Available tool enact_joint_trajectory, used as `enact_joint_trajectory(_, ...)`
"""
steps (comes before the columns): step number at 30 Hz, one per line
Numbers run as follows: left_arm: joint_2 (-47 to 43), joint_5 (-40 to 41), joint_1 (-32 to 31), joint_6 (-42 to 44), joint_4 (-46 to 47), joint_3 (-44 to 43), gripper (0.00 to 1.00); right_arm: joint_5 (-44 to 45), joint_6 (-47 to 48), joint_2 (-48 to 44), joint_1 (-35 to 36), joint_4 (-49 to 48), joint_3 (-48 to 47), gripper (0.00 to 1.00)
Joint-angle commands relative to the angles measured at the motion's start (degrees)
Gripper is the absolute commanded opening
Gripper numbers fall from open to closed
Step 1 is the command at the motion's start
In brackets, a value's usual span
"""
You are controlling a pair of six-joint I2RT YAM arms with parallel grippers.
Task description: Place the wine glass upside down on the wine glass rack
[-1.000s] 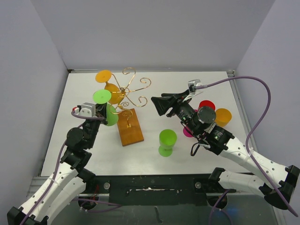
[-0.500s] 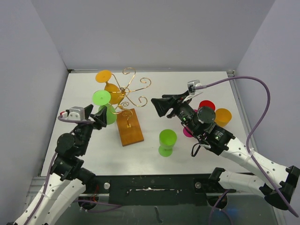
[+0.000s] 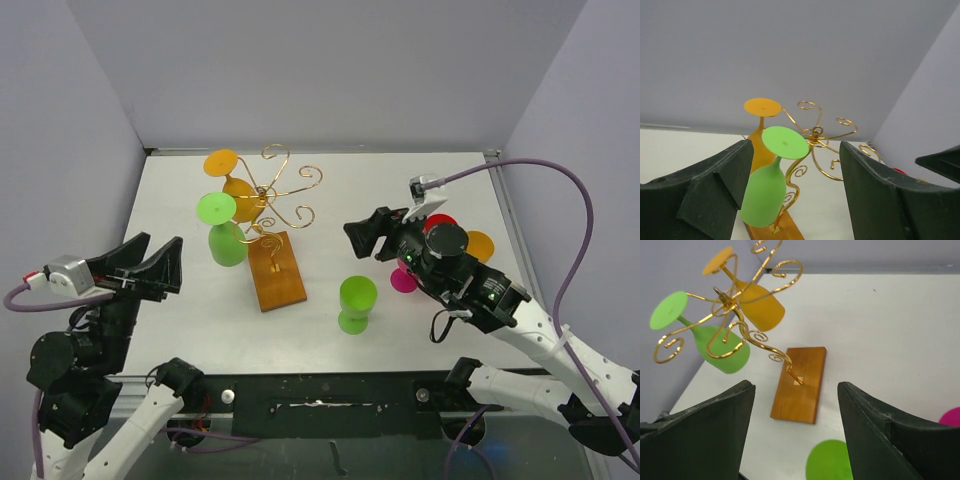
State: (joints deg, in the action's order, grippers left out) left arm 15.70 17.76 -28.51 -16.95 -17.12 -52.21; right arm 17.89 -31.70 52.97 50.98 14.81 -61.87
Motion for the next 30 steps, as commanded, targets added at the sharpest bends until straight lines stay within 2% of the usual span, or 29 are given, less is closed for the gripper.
enact_joint_trajectory(1, 1.69, -14.69, -0.05, 1.87, -5.20, -4.87, 0.67, 0.58, -0.27, -0.57, -0.27, 17.62, -2.81, 0.68)
enact_joint_trajectory(7, 4.24, -23.39, -0.01, 1.57, -2.43, -4.91, 0.67, -0.15, -3.56, 0.80, -0.27, 28.71, -1.47, 0.66)
enact_joint_trajectory(10, 4.73, -27.78, -0.01, 1.57, 1.04, -3.47, 0.67, -0.79, -4.75, 2.20, -0.27, 32.68, -0.52, 0.62)
enact_joint_trajectory(13, 5.55, -28.86, 0.03, 1.73, 4.00, -2.67, 0.67, -6.31, -2.54, 2.80, -0.19, 34.89, 1.40, 0.60)
enact_joint_trajectory(19, 6.92, -29.29, 0.08, 1.69, 6.82, -1.67, 0.67, -7.31, -2.76, 6.40, -0.73, 35.48, 3.62, 0.56)
enact_joint_trajectory(22, 7.62, -29.01, 0.04, 1.65, 8.01, -0.97, 0.67, -5.33, -2.89, 10.13, -0.82, 36.18, 3.64, 0.51)
enact_joint_trajectory(28, 9.96, -28.20, 0.04, 2.52, 7.37, -1.91, 0.67, -2.81, -2.75, 13.35, -0.88, 34.69, 2.98, 0.30)
enact_joint_trajectory(30, 10.49, -28.18, 0.04, 2.78, 7.51, -2.02, 0.67, -2.00, -2.62, 13.43, -0.92, 34.70, 2.37, 0.26)
